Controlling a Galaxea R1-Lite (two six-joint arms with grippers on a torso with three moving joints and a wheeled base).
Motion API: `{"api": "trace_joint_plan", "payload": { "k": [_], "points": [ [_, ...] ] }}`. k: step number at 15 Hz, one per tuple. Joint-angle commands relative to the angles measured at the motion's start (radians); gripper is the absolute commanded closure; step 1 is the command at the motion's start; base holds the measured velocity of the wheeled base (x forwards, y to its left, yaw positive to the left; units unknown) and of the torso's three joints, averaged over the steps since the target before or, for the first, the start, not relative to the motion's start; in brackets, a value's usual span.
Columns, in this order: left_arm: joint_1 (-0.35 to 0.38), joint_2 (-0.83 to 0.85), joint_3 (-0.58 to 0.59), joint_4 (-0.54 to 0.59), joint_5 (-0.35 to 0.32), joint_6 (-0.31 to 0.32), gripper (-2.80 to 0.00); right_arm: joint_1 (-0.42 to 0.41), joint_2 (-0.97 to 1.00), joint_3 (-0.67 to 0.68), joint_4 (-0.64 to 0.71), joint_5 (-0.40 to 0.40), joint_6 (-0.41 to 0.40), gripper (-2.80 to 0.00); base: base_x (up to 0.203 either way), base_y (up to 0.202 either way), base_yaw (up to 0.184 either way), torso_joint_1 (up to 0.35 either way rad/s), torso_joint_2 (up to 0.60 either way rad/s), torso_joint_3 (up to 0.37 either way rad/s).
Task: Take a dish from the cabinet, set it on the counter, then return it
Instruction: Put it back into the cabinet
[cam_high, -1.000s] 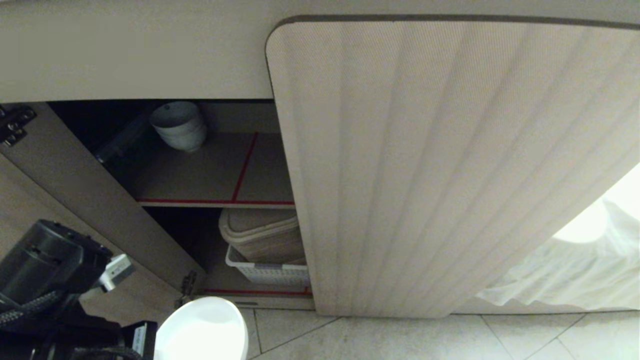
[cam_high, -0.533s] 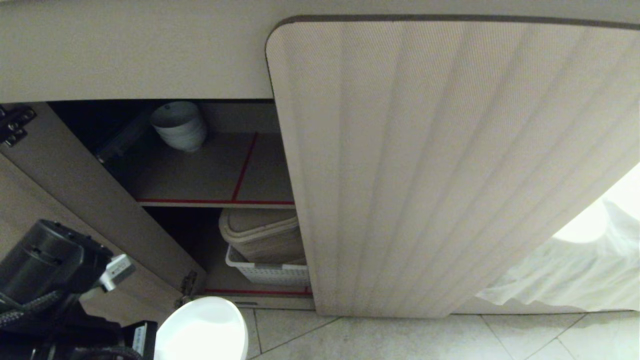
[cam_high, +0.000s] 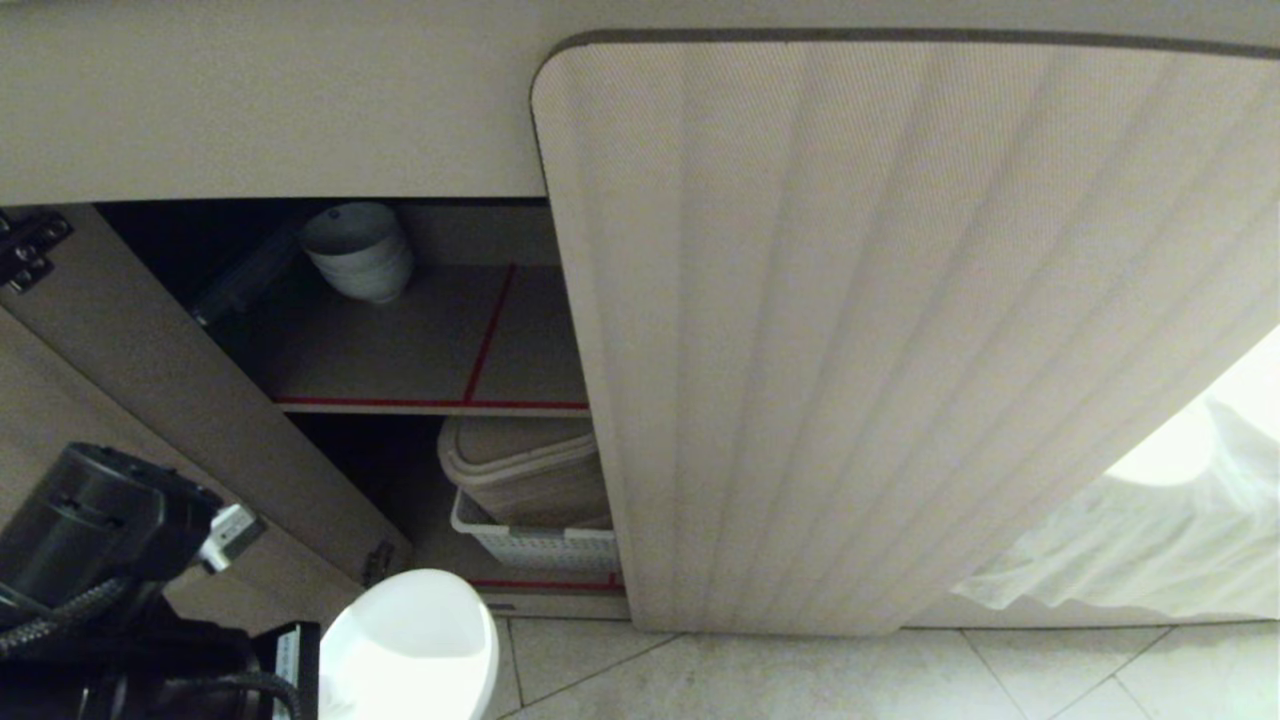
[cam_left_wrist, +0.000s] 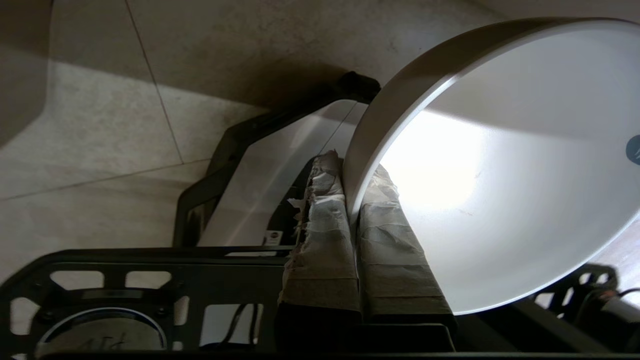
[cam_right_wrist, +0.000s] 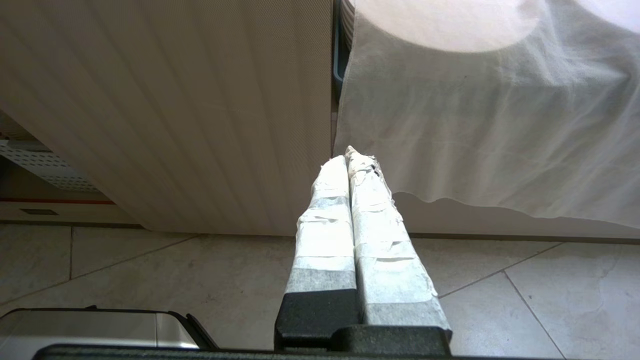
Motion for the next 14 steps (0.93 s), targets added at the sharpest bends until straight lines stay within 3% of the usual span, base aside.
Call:
{"api": "trace_joint_plan", "payload": {
  "k": [1,3,14],
  "points": [
    [0.012,0.010,0.014,-0.017,0.002,-0.054,0.00,0.001,0.001,0.000,0.000,0.000,0.000,0.00,0.000,0.000,0.000,0.000,0.00,0.000],
    [0.019,0.030,0.017,-0.066,0.012,-0.089,0.00,0.001,0.000,0.000,0.000,0.000,0.000,0.00,0.000,0.000,0.000,0.000,0.00,0.000],
    [0.021,0.078,-0.006,-0.076,0.040,-0.169,0.00,0.000,0.000,0.000,0.000,0.000,0.000,0.00,0.000,0.000,0.000,0.000,0.00,0.000]
  ]
}}
